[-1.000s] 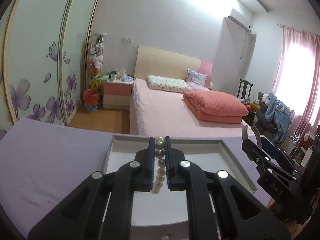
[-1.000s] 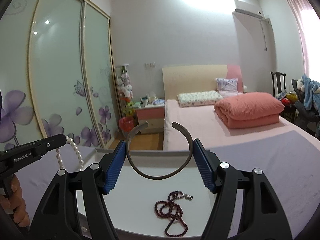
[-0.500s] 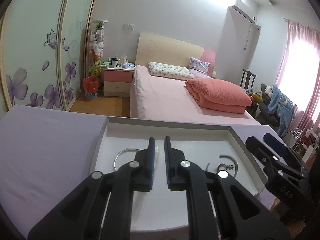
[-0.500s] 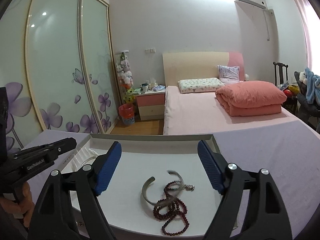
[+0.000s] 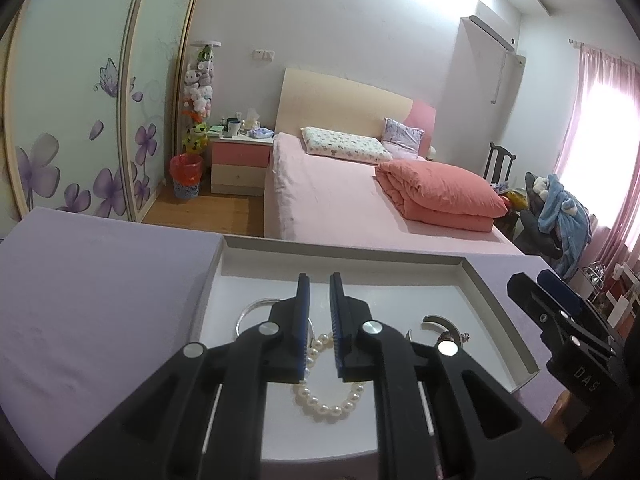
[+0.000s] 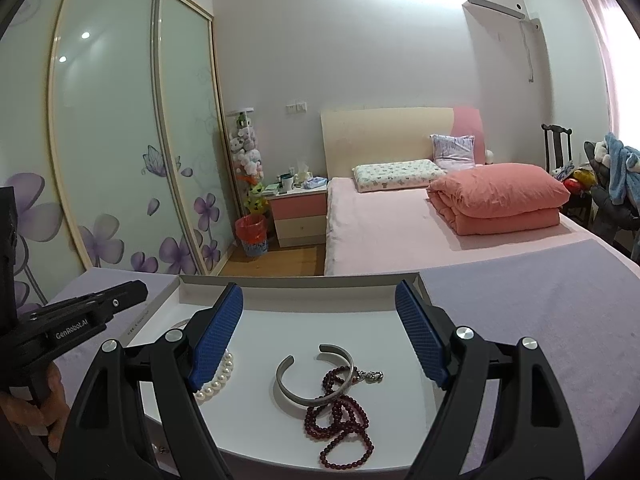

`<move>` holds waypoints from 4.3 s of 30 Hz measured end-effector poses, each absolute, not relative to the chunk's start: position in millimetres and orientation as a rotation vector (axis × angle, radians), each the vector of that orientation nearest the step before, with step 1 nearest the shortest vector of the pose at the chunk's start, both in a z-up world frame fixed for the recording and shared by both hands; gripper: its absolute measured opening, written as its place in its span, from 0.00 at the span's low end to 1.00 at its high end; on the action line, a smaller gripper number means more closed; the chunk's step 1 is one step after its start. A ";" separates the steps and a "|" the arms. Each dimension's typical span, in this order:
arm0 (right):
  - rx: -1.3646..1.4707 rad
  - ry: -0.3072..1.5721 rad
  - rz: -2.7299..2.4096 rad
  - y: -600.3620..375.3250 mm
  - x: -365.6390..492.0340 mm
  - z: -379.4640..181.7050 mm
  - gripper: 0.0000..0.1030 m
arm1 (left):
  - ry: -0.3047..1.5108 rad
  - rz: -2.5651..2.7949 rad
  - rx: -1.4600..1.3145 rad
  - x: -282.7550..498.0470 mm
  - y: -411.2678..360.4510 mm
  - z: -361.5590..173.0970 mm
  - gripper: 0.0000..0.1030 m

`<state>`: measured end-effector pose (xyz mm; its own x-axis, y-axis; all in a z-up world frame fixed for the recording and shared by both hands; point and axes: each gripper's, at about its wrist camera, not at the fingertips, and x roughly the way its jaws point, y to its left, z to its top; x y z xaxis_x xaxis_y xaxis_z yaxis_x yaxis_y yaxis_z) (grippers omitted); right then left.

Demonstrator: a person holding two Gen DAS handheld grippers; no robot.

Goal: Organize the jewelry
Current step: 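Carry the cuff and pearl bracelet into the gray tray and open both tools, then withdraw both tools from the tray toward the yellow watch, then grasp the yellow watch with the left tool while the right tool grasps a pearl stud earring, then carry the watch and pearl earring into the gray tray and open both tools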

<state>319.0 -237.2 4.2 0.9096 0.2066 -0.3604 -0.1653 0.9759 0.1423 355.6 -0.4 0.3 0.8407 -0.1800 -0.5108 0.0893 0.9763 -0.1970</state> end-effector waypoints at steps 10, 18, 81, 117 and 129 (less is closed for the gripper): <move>0.100 0.356 0.190 -235.8 300.5 13.2 0.76 | 0.545 -0.109 -0.161 327.7 16.1 8.9 0.17; 0.084 0.384 0.209 -234.7 263.7 13.9 0.76 | 0.547 -0.093 -0.149 277.9 29.4 9.2 0.31; 0.063 0.840 0.177 -239.7 196.2 -62.7 0.32 | 0.815 -0.006 -0.171 206.9 45.7 -50.0 0.36; 0.069 0.878 0.142 -252.5 210.8 -62.1 0.14 | 0.813 -0.036 -0.170 204.2 41.9 -50.4 0.36; 0.088 0.817 0.189 -251.2 194.6 -46.0 0.14 | 0.800 -0.059 -0.200 177.0 43.7 -45.0 0.36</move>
